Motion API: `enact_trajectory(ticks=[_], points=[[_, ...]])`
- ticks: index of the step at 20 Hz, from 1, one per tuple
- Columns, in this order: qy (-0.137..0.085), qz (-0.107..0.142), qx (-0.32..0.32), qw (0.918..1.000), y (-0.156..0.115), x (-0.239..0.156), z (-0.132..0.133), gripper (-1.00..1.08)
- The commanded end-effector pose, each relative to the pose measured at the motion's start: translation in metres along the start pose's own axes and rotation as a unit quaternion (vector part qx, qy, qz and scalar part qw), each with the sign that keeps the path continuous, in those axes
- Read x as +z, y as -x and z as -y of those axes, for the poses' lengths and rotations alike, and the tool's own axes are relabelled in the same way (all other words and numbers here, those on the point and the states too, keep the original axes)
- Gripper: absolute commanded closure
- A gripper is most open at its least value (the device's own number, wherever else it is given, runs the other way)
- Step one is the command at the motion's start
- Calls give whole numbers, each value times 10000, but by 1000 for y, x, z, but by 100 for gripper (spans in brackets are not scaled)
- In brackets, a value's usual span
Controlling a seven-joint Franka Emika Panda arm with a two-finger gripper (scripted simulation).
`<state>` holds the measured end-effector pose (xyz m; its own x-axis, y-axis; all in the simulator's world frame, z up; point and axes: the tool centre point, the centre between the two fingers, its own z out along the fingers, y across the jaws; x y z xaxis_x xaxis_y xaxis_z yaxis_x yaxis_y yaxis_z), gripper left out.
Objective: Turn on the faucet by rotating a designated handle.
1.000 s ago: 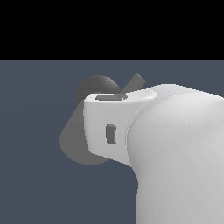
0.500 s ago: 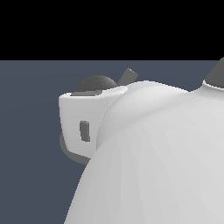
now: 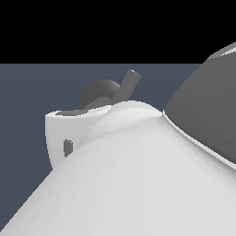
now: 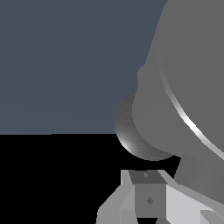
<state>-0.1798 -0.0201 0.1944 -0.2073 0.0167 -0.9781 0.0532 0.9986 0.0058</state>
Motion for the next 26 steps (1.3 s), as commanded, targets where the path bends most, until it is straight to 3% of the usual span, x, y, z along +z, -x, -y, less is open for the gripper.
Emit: enact_trajectory(ticks=[1,19,20,21,26], points=[[385,935,-86,9948,71,-9,-48,108],[440,1036,-90,9936,89,-16,-90,108],[150,632,-76,9979,50,-4,-57,108],[-34,375,-67,9993,32,15,-43,108],[43,483,-70,9988,38,11,-61,108]])
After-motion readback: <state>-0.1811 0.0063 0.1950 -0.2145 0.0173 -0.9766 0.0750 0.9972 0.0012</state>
